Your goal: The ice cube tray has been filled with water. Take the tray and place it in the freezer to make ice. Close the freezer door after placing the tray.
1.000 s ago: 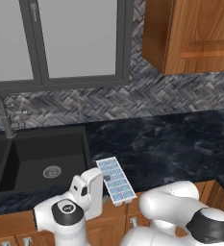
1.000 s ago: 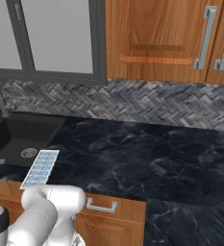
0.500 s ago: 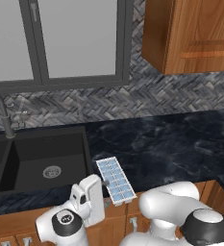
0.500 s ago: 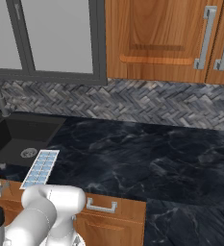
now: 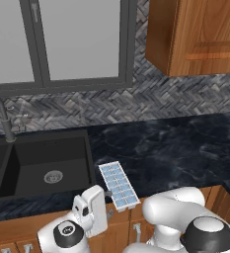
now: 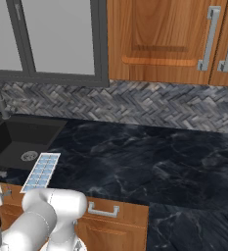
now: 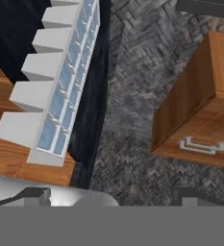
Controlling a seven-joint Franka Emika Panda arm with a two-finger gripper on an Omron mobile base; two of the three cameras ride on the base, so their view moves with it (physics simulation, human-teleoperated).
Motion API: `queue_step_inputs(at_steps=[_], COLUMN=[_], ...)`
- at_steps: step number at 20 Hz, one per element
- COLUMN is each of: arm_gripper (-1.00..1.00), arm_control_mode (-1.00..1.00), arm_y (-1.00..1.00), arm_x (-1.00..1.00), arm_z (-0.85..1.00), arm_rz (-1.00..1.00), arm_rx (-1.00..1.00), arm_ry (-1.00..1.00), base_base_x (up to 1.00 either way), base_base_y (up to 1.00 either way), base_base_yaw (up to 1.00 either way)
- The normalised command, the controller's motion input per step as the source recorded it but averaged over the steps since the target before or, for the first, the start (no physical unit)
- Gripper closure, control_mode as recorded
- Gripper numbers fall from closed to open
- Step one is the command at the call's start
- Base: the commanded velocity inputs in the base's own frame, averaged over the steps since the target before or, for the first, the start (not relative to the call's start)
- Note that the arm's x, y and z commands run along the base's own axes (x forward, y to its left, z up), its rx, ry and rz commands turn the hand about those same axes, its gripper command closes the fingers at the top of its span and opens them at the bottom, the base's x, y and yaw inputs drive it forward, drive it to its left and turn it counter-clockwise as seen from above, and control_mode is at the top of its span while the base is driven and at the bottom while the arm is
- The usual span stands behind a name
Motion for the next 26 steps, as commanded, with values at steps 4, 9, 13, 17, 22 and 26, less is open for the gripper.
queue_step_inputs(at_steps=[4,9,13,17,22,26], arm_gripper=[-1.0,-1.0,-1.0,-1.0,-1.0,-1.0], arm_control_mode=[-1.0,-1.0,-1.0,-1.0,-1.0,-1.0], arm_y=[0.0,0.0,0.0,0.0,0.0,0.0], arm_x=[0.0,0.0,0.0,0.0,0.0,0.0], arm_z=[-0.21,-0.2,-0.18,-0.11,-0.05,-0.01], arm_rz=[0.0,0.0,0.02,0.05,0.09,0.09], arm_rx=[0.0,0.0,0.01,0.06,0.15,0.2], arm_ry=[-0.09,-0.16,-0.2,-0.16,-0.04,0.0], base_base_x=[0.0,0.0,0.0,0.0,0.0,0.0], base_base_y=[0.0,0.0,0.0,0.0,0.0,0.0], base_base_yaw=[0.0,0.0,0.0,0.0,0.0,0.0])
